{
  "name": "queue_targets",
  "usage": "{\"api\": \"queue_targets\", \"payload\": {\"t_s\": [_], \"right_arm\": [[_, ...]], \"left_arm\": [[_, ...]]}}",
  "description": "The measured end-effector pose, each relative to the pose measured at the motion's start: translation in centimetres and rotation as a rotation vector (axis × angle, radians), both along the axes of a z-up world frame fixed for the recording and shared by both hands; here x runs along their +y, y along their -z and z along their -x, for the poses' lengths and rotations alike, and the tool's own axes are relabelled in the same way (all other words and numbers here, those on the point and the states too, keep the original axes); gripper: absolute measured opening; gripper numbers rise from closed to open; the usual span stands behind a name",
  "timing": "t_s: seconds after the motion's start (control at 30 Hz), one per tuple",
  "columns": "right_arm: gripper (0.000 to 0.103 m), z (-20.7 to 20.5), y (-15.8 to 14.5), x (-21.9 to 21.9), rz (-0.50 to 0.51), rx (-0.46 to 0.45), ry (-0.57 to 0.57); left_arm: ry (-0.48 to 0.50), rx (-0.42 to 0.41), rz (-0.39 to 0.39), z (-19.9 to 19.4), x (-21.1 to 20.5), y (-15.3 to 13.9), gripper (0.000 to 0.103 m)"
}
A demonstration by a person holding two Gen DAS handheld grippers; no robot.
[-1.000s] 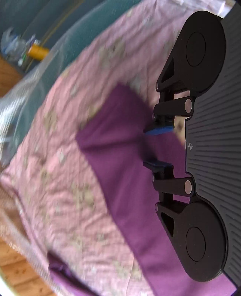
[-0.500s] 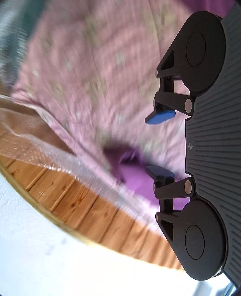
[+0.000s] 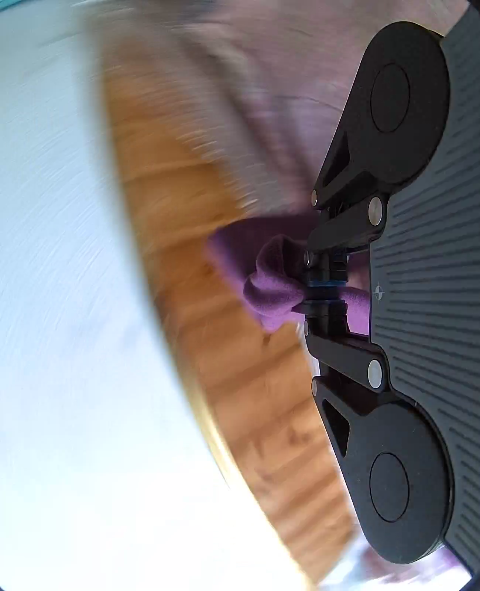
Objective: Fold clothes
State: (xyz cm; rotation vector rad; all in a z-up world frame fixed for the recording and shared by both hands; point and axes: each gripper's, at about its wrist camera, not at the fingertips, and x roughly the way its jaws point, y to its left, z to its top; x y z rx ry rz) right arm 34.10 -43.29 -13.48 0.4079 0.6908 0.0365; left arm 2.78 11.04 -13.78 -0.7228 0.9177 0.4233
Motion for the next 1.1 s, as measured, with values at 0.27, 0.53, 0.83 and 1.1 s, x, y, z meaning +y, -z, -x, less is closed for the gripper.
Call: {"api": "queue_targets", "payload": {"t_s": [0.27,0.53,0.83,1.1], "right_arm": [[0.030,6.3,5.1,3.3,0.205,0.280,-0.138],[0.065,10.6,2.8,2.0,0.415,0.105,-0.314],[0.072,12.9,5.0,13.0,1.102,-0.148,-1.061],[0.040,9.5,5.9,13.0,0.842,0.066,-0.950]], "left_arm": [[0.156,-0.029,0.025,-8.9,-4.0,0.6,0.045],[0.203,0.026,0.015,-9.6,-5.8,2.0,0.049],[0.144,0.030,0.046,-7.7,-5.5,2.5,0.049],[0.144,0.055,0.058,-7.3,-6.4,3.1,0.049]]}}
